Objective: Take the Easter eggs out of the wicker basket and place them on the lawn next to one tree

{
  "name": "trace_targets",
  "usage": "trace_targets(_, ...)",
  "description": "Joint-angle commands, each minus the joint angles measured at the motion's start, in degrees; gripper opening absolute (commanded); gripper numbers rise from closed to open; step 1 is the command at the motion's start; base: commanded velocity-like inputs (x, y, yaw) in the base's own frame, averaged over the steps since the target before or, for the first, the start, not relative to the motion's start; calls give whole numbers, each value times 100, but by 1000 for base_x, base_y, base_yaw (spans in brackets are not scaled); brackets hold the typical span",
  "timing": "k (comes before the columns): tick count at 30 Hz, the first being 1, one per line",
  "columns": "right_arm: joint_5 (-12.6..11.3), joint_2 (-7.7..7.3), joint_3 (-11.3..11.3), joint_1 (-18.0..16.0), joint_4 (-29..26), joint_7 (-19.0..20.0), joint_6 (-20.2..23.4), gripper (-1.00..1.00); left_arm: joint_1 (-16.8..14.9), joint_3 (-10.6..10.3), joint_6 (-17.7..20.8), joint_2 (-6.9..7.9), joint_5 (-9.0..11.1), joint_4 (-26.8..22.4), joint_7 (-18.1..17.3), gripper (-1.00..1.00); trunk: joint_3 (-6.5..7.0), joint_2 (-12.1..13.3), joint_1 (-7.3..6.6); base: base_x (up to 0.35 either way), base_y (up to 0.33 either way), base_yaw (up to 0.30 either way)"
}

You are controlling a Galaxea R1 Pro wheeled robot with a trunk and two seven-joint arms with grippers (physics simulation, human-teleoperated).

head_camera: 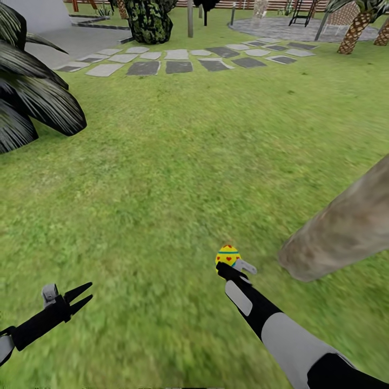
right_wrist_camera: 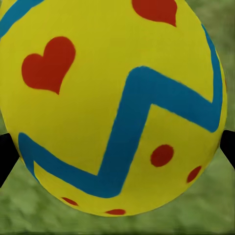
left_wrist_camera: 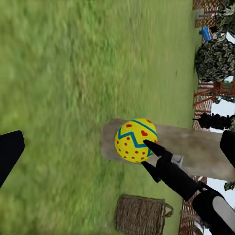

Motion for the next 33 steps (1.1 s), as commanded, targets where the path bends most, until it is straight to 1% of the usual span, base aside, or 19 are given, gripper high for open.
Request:
trace_targets(1, -12, 0, 2, 0, -4, -6, 42, -100, 0, 0, 1, 0, 1, 0, 8, 100, -28, -42, 22, 0, 0, 109)
trace_targets(5, -12, 0, 2, -1, -12, -32, 195, -100, 0, 0, 1, -28, -2, 0, 20, 100, -137, -202, 110, 0, 0, 109)
trace_targets(17, -48, 9, -6, -1, -69, -42, 200, -100, 0, 0, 1, -37, -8, 0, 18, 100, -462, -684, 374, 0, 0, 108)
trace_targets(33, -64, 0, -16, 0, -71, -42, 191, -100, 0, 0, 1, -35, -8, 0, 18, 100, -896, -1325, 725, 0, 0, 6)
